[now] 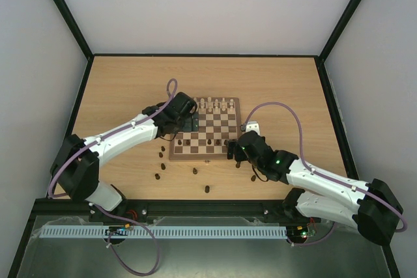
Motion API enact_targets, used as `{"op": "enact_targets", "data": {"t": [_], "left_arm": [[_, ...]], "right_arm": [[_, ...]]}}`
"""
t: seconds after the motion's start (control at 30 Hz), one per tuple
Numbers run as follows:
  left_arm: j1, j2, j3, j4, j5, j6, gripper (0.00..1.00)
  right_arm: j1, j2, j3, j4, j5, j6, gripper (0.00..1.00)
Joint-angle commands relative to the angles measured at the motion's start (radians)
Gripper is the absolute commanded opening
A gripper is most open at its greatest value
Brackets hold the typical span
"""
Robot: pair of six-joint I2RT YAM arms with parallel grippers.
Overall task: Set up the chess pieces on the board
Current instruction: Pick up the chess piece at the center of the board.
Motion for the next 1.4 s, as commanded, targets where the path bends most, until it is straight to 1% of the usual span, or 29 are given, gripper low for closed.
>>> {"op": "enact_targets", "data": {"t": [0.0, 0.47, 0.9, 1.03, 1.17, 1.37], "left_arm": [[-0.001, 0.012, 0.025, 0.004, -0.016, 0.01, 0.99], [-0.001, -0.019, 0.007, 0.0, -0.023, 0.001, 0.99], [-0.001, 0.014, 0.017, 0.026, -0.007, 0.01, 0.99], [-0.002, -0.005, 0.004, 0.044, 0.004, 0.016, 0.99], [-0.001, -0.028, -0.005, 0.008, -0.018, 0.011, 0.99], [0.008, -0.09, -0.058, -0.053, -0.043, -0.032, 0.99]], "right_arm": [[0.001, 0.007, 0.002, 0.012, 0.02, 0.002, 0.99], [0.001, -0.002, 0.0, 0.008, 0.025, 0.005, 0.99], [0.001, -0.003, -0.004, 0.006, 0.028, 0.008, 0.99], [0.002, -0.002, -0.002, 0.004, 0.034, 0.008, 0.99], [0.002, -0.007, 0.001, -0.002, 0.047, 0.01, 0.99], [0.001, -0.023, -0.004, -0.001, 0.042, 0.011, 0.99]]}}
